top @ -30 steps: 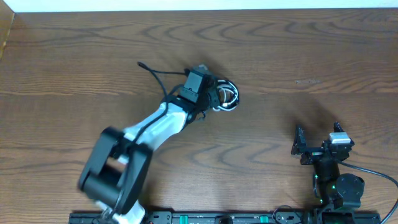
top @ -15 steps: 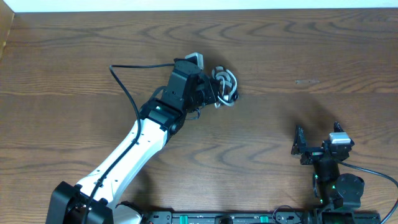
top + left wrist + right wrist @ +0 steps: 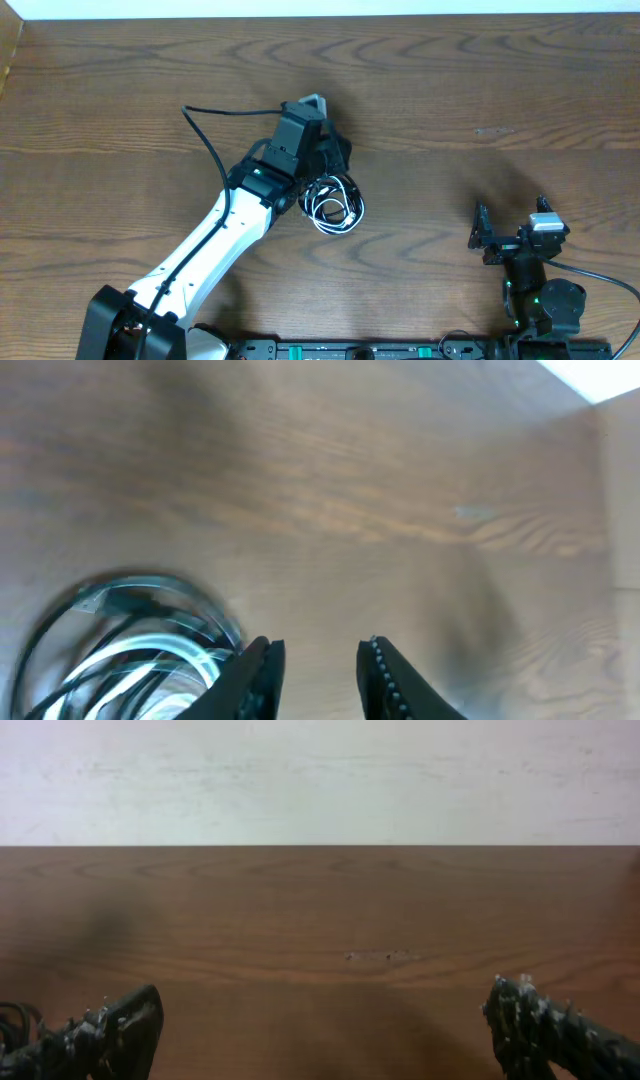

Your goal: Untangle cables

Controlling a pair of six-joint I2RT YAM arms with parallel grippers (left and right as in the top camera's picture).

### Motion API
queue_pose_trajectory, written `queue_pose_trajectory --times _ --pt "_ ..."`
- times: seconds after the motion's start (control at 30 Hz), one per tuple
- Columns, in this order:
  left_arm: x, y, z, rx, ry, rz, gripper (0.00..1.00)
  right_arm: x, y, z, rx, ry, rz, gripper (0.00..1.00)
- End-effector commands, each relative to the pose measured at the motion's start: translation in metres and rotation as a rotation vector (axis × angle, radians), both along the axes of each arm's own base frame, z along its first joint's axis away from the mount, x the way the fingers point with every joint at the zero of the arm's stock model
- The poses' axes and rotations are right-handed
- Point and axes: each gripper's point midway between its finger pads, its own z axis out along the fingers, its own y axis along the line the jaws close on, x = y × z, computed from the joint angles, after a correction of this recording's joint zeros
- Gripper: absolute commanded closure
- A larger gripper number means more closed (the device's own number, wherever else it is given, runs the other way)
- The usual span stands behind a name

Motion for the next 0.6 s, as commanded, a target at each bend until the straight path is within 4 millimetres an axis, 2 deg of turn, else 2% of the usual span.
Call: queue_pose_trajectory --times 0.0,0.13,0.2,0.3,0.57 --pt "-0.007 0.018 -0.016 0.133 0.019 -0.008 0.66 0.000 0.000 -0.002 0.001 0.006 -0.003 0.01" --pt "-0.022 0.056 -0.046 0.358 0.098 0.022 0.59 0.000 0.000 -0.002 0.001 0.006 -0.003 0.01" --pt "-0.028 0.065 -0.058 0.417 0.139 0.018 0.55 0.000 0.000 -0.002 0.001 0.006 -0.003 0.01" --pt "-0.032 0.065 -0.073 0.440 0.188 0.000 0.45 0.000 0.000 -0.002 0.001 0.006 -0.003 0.01" --pt "-0.038 0.069 -0.123 0.507 0.308 -0.020 0.44 0.000 0.000 -0.002 0.001 0.006 -0.003 0.01"
